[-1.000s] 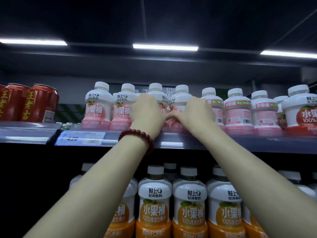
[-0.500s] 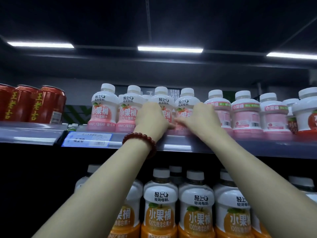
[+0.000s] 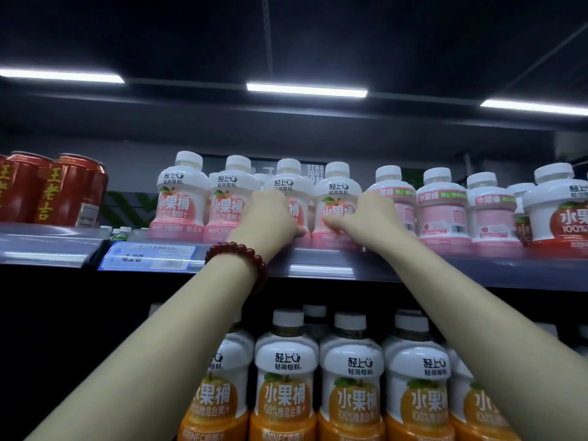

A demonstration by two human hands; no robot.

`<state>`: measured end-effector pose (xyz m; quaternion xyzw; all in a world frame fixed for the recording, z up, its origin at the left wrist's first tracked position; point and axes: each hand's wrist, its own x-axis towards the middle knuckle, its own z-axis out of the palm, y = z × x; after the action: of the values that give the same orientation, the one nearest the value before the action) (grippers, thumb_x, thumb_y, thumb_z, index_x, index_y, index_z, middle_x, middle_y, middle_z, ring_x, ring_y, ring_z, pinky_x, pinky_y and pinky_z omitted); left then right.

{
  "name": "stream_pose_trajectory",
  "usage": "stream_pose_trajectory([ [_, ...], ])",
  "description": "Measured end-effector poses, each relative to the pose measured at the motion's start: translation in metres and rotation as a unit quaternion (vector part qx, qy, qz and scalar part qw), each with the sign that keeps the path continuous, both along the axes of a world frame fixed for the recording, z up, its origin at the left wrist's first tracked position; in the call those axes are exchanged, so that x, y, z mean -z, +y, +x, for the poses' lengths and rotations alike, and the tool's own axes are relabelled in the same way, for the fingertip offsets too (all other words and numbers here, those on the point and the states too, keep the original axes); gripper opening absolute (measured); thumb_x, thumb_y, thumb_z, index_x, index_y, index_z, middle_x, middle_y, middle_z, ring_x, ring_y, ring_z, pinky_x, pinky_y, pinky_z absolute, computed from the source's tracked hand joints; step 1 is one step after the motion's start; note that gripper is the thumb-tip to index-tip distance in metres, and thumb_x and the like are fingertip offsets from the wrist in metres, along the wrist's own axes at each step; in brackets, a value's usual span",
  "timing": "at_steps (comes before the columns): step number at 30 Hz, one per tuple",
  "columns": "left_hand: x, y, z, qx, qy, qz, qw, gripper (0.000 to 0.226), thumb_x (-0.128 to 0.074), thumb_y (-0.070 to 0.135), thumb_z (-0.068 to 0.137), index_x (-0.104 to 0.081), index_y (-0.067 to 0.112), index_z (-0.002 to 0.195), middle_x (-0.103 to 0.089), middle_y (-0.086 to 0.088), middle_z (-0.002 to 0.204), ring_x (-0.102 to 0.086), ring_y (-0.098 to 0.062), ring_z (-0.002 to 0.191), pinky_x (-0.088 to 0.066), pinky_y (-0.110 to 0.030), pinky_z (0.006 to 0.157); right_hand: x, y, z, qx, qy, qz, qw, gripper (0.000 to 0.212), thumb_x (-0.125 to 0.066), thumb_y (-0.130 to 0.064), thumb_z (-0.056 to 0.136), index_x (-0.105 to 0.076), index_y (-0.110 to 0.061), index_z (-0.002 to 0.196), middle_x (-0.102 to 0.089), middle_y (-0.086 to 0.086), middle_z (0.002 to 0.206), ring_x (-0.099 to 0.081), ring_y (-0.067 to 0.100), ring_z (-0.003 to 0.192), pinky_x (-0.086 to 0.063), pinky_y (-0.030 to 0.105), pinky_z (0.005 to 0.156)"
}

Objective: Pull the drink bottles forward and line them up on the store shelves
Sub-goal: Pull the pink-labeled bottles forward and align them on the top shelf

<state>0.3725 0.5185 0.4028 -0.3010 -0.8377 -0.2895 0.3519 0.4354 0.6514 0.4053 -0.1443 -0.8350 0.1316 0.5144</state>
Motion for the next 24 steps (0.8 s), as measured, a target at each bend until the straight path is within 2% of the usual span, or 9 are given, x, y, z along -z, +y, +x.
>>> stream_pose_trajectory([
  [2, 0.007, 0.003, 0.005, -0.017, 0.042, 0.043, 0.998, 0.023, -0.07, 0.024, 0.084, -0.056, 0.006, 0.08, -0.063, -0.011, 0.094, -0.062, -0.032, 0.095, -0.04, -0.031, 0.065, 0.002, 0.001, 0.003, 0.013, 0.022, 0.024, 0.999, 0.038, -0.068, -0.034, 0.081, -0.042, -0.01, 0.068, -0.045, 0.005, 0.069, -0.045, 0.024, 0.076, -0.027, 0.029, 0.051],
  [5, 0.012, 0.013, 0.022, -0.037, 0.157, 0.092, 0.983, 0.026, -0.057, 0.022, 0.091, -0.049, 0.003, 0.107, -0.059, -0.015, 0.105, -0.057, -0.035, 0.105, -0.035, -0.034, 0.07, 0.003, 0.006, 0.014, 0.03, 0.046, 0.051, 0.997, 0.041, -0.066, -0.035, 0.082, -0.038, -0.014, 0.061, -0.043, 0.003, 0.064, -0.047, 0.027, 0.075, -0.028, 0.029, 0.051],
  [7, 0.013, 0.025, 0.033, 0.002, 0.206, 0.1, 0.973, 0.028, -0.054, 0.023, 0.091, -0.047, 0.004, 0.111, -0.059, -0.017, 0.109, -0.054, -0.035, 0.105, -0.032, -0.033, 0.071, 0.003, 0.014, 0.027, 0.034, 0.065, 0.065, 0.995, 0.032, -0.065, -0.034, 0.081, -0.053, -0.009, 0.065, -0.056, 0.008, 0.07, -0.053, 0.03, 0.082, -0.032, 0.029, 0.057],
  [9, 0.011, 0.042, 0.043, 0.064, 0.198, 0.099, 0.973, 0.027, -0.055, 0.023, 0.09, -0.052, 0.005, 0.109, -0.06, -0.016, 0.108, -0.054, -0.033, 0.104, -0.031, -0.031, 0.071, 0.003, 0.025, 0.045, 0.042, 0.085, 0.059, 0.994, 0.023, -0.062, -0.028, 0.081, -0.068, -0.005, 0.08, -0.064, 0.009, 0.08, -0.056, 0.031, 0.089, -0.035, 0.029, 0.059],
  [11, 0.009, 0.062, 0.051, 0.115, 0.166, 0.092, 0.975, 0.029, -0.057, 0.026, 0.088, -0.056, 0.004, 0.106, -0.061, -0.016, 0.108, -0.055, -0.032, 0.104, -0.037, -0.032, 0.073, 0.005, 0.043, 0.063, 0.067, 0.095, 0.049, 0.992, 0.028, -0.063, -0.026, 0.082, -0.069, -0.002, 0.094, -0.067, 0.011, 0.094, -0.057, 0.029, 0.097, -0.039, 0.03, 0.07],
  [16, 0.01, 0.107, 0.063, 0.122, 0.101, 0.059, 0.986, 0.032, -0.061, 0.033, 0.086, -0.058, 0.003, 0.095, -0.061, -0.019, 0.099, -0.058, -0.035, 0.098, -0.033, -0.03, 0.067, 0.007, 0.102, 0.09, 0.135, 0.104, 0.014, 0.985, 0.02, -0.06, -0.025, 0.08, -0.057, -0.005, 0.083, -0.062, 0.014, 0.089, -0.054, 0.031, 0.083, -0.034, 0.029, 0.064],
  [18, 0.01, 0.122, 0.066, 0.106, 0.079, 0.059, 0.989, 0.041, -0.064, 0.039, 0.083, -0.061, 0.001, 0.097, -0.063, -0.019, 0.102, -0.06, -0.034, 0.097, -0.036, -0.031, 0.066, 0.005, 0.119, 0.092, 0.14, 0.087, 0.002, 0.986, 0.03, -0.065, -0.036, 0.076, -0.056, -0.008, 0.081, -0.058, 0.013, 0.086, -0.057, 0.032, 0.087, -0.034, 0.03, 0.064],
  [21, 0.003, 0.138, 0.069, 0.076, 0.045, 0.084, 0.993, 0.056, -0.071, 0.052, 0.073, -0.065, 0.004, 0.102, -0.064, -0.015, 0.105, -0.062, -0.031, 0.099, -0.042, -0.03, 0.068, 0.003, 0.127, 0.087, 0.101, 0.037, -0.021, 0.994, 0.046, -0.071, -0.043, 0.073, -0.064, -0.005, 0.098, -0.057, 0.01, 0.088, -0.056, 0.026, 0.082, -0.034, 0.026, 0.058],
  [24, 0.005, 0.15, 0.066, 0.007, 0.034, 0.053, 0.998, 0.071, -0.067, 0.059, 0.074, -0.058, 0.003, 0.117, -0.058, -0.015, 0.119, -0.058, -0.03, 0.11, -0.049, -0.035, 0.084, -0.002, 0.124, 0.077, 0.085, 0.028, -0.04, 0.995, 0.065, -0.073, -0.054, 0.069, -0.062, -0.005, 0.11, -0.062, 0.012, 0.101, -0.06, 0.029, 0.093, -0.038, 0.026, 0.06],
])
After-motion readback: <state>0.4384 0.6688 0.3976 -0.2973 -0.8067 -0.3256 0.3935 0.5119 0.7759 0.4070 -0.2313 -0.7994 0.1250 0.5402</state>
